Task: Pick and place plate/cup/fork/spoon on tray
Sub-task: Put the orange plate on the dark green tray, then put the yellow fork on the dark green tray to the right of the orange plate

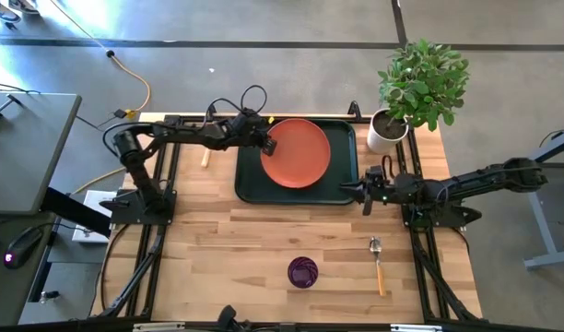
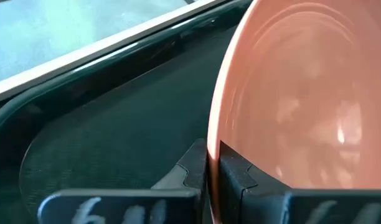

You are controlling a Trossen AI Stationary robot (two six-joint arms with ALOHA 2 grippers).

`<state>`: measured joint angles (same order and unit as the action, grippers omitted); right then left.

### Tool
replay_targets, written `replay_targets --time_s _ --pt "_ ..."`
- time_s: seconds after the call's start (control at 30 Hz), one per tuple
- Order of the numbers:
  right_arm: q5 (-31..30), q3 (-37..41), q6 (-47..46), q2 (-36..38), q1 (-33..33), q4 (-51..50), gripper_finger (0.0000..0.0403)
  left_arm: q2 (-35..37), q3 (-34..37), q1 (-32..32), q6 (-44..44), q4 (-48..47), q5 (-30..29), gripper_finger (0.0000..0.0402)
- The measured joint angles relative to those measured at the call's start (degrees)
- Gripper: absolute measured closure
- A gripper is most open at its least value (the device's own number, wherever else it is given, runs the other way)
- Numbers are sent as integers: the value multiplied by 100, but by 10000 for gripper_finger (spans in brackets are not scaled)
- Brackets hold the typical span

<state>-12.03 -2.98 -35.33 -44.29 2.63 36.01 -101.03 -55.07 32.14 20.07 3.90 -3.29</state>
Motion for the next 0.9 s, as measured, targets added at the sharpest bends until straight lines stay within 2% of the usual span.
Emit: replay_targets --time_s 0.33,0.5,0.67,0.8,0.9 --pt "-244 0 235 -2 0 -30 347 -193 0 11 -118 164 129 326" --pt "-759 0 103 0 4 -533 347 -9 2 22 -281 137 69 301" --pt "-1382 0 -42 -2 4 -1044 347 342 2 20 -446 -113 -10 290" --pt "-1323 0 244 -2 81 -917 347 826 4 11 -628 -581 -330 288" --pt "-1201 0 445 -2 381 -701 341 1343 241 -28 -671 -664 -362 288"
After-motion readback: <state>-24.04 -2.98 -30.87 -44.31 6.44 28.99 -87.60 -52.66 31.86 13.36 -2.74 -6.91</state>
